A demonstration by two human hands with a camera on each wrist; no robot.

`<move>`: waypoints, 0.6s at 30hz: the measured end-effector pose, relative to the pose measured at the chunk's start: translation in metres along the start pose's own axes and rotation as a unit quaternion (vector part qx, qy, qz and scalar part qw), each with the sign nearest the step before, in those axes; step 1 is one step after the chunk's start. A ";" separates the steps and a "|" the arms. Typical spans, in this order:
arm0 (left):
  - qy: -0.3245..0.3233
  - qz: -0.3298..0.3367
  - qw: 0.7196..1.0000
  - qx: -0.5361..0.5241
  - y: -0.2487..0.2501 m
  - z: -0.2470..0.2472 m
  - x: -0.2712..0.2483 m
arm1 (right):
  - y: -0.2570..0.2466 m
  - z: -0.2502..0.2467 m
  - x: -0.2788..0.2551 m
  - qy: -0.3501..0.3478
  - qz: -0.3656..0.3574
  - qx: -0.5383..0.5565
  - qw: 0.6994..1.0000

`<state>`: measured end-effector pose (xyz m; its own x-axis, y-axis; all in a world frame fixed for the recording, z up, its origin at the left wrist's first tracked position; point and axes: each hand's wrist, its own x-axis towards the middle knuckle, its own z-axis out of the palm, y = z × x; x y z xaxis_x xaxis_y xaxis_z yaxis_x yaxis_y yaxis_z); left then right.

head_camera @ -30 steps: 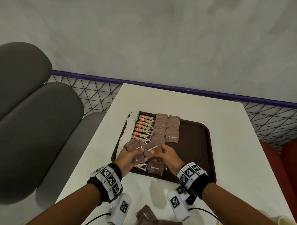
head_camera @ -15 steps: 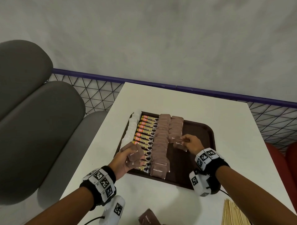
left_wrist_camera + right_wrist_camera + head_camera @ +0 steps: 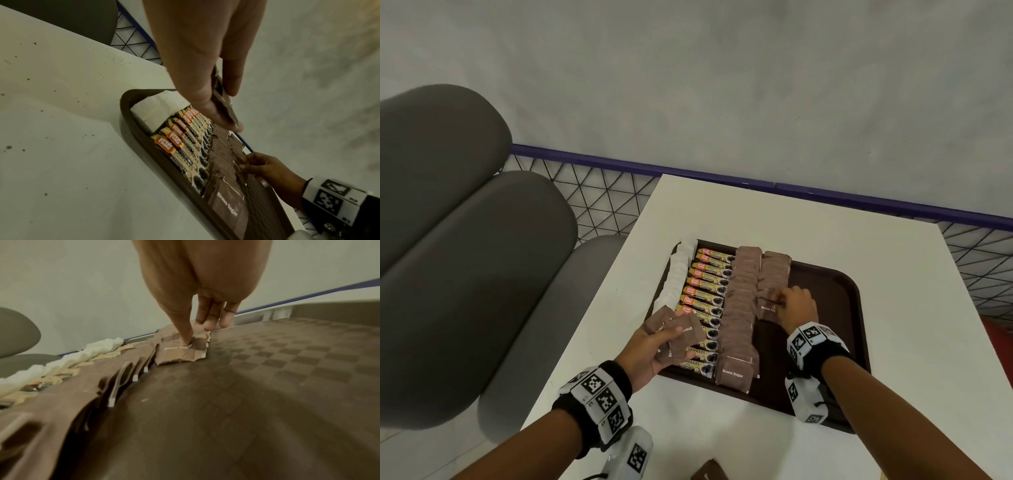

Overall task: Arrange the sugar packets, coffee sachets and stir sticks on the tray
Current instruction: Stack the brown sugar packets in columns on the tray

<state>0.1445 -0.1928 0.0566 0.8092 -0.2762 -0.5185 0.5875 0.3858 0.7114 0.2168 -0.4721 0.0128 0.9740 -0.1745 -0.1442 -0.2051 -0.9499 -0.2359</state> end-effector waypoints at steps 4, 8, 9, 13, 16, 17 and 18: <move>-0.001 -0.008 1.000 0.004 0.001 -0.002 0.000 | -0.003 0.004 0.000 0.028 -0.005 -0.027 0.999; 0.004 -0.015 1.000 0.024 0.002 -0.001 0.002 | -0.008 0.002 -0.005 0.075 -0.013 -0.001 0.997; -0.001 -0.010 0.999 0.033 0.003 0.000 0.001 | -0.011 0.000 -0.007 0.089 -0.018 0.014 0.996; 0.016 0.019 1.000 0.012 0.003 0.003 0.003 | -0.027 -0.007 -0.019 0.123 -0.078 0.104 0.984; 0.025 0.040 0.999 0.015 0.002 0.005 0.005 | -0.041 -0.009 -0.034 0.107 -0.123 0.175 0.971; 0.025 0.048 0.998 0.017 0.003 0.007 0.004 | -0.046 -0.009 -0.038 0.085 -0.135 0.197 0.967; 0.027 0.057 0.998 0.019 0.003 0.008 0.004 | -0.052 -0.009 -0.044 0.051 -0.148 0.222 0.962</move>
<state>0.1492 -0.2004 0.0603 0.8698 -0.1853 -0.4573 0.4927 0.3782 0.7838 0.1853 -0.4178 0.0402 0.9958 0.0398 0.0821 0.0834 -0.7616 -0.6426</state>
